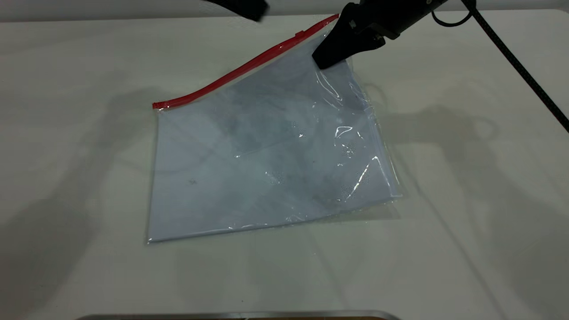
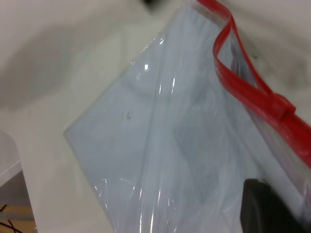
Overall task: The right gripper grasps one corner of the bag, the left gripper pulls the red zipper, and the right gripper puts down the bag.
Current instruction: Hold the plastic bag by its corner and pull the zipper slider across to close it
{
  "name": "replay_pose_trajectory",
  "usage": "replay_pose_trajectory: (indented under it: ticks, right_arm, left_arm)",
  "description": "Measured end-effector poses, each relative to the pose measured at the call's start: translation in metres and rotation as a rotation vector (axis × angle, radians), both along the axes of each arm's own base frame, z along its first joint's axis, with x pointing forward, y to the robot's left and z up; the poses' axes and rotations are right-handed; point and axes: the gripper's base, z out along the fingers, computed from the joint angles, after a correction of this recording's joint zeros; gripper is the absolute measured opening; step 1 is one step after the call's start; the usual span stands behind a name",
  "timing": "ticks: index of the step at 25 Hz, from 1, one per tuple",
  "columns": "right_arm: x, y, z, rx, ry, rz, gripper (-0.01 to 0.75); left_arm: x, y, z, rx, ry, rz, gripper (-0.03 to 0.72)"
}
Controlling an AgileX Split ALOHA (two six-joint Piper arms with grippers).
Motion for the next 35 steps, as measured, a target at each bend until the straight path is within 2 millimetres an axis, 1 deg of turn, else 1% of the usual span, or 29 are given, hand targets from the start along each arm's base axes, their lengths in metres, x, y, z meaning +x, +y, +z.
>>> replay_pose_trajectory:
  ticks: [2,5,13,18,21,24,30,33,35]
  right_arm:
    - [0.0,0.0,0.0,0.001,0.001,0.0,0.033]
    - [0.0,0.0,0.0,0.001,0.001,0.0,0.033]
    - [-0.001,0.001,0.001,0.008,0.007,0.008,0.033]
    - [-0.001,0.001,0.001,0.011,0.01,0.012,0.033]
    - [-0.001,0.001,0.001,0.011,0.01,0.012,0.033]
    - [-0.001,0.001,0.001,0.011,0.01,0.012,0.033]
    - [-0.001,0.001,0.001,0.01,0.009,0.01,0.033]
    - [-0.001,0.0,0.001,0.009,0.008,0.008,0.033]
    - [0.0,-0.001,0.001,0.01,0.009,0.006,0.033]
  left_arm:
    - [0.001,-0.014,-0.003,-0.006,-0.008,-0.035,0.54]
    - [0.002,-0.025,-0.008,-0.012,-0.016,-0.057,0.54]
    - [0.002,-0.035,-0.022,-0.04,0.004,-0.032,0.54]
    - [0.002,-0.041,-0.027,-0.053,0.011,-0.031,0.53]
    - [0.001,-0.043,-0.028,-0.053,0.013,-0.037,0.488]
    - [0.001,-0.044,-0.029,-0.053,0.017,-0.036,0.417]
    - [0.0,-0.045,-0.029,-0.056,0.02,-0.042,0.237]
    - [0.0,-0.045,-0.029,-0.056,0.019,-0.042,0.176]
    - [0.001,-0.045,-0.029,-0.055,0.015,-0.039,0.15]
